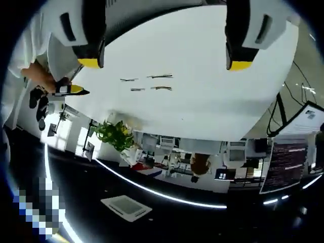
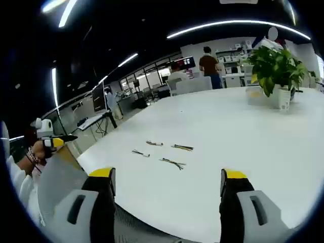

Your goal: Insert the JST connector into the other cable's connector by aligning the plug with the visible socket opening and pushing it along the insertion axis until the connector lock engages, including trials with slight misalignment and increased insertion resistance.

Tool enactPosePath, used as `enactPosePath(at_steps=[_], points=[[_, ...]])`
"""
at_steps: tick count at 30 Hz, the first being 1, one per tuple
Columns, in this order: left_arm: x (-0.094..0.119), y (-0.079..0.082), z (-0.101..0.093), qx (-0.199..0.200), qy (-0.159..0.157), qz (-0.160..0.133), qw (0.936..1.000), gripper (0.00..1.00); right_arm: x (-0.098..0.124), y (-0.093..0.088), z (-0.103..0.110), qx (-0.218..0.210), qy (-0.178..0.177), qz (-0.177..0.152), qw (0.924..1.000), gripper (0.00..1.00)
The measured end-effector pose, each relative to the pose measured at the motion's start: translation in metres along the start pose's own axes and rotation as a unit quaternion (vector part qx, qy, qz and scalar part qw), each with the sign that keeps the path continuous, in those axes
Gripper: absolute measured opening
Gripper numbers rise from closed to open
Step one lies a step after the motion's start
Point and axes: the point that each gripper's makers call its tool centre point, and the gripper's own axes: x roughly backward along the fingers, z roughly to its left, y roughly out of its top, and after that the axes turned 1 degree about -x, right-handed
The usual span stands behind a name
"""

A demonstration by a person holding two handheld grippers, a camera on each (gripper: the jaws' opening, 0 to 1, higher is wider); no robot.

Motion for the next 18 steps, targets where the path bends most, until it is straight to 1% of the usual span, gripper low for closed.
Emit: enactPosePath(at_steps=[2,4,6,8,12,15,18], points=[[0.003,0.0,0.001,0.002,0.007,-0.002,1.0,0.98,-0.001,0.0,-0.002,-0.002,-0.001,0.0,1.0,0.84],[0.008,0.001,0.0,0.002,0.014,-0.007,0.9999,0.98,-0.002,0.001,0.001,-0.004,0.006,-0.003,1.0,0.83],[0.011,0.001,-0.002,0.004,0.016,-0.013,0.9998,0.98,-0.002,0.003,0.002,0.003,0.013,-0.001,0.9999,0.83],[0.013,0.0,-0.004,0.008,0.019,-0.015,0.9997,0.98,-0.001,0.004,0.0,0.013,0.011,0.002,0.9999,0.83],[0.017,-0.006,-0.007,0.005,0.024,-0.011,0.9996,0.98,0.002,0.004,-0.003,0.007,0.015,-0.003,0.9999,0.82],[0.019,-0.008,-0.007,0.007,0.027,-0.006,0.9996,0.98,0.003,0.002,-0.002,0.001,0.015,-0.001,0.9999,0.82],[0.021,-0.009,-0.006,0.008,0.028,-0.004,0.9996,0.98,0.006,0.0,0.0,0.006,0.017,0.004,0.9998,0.82]])
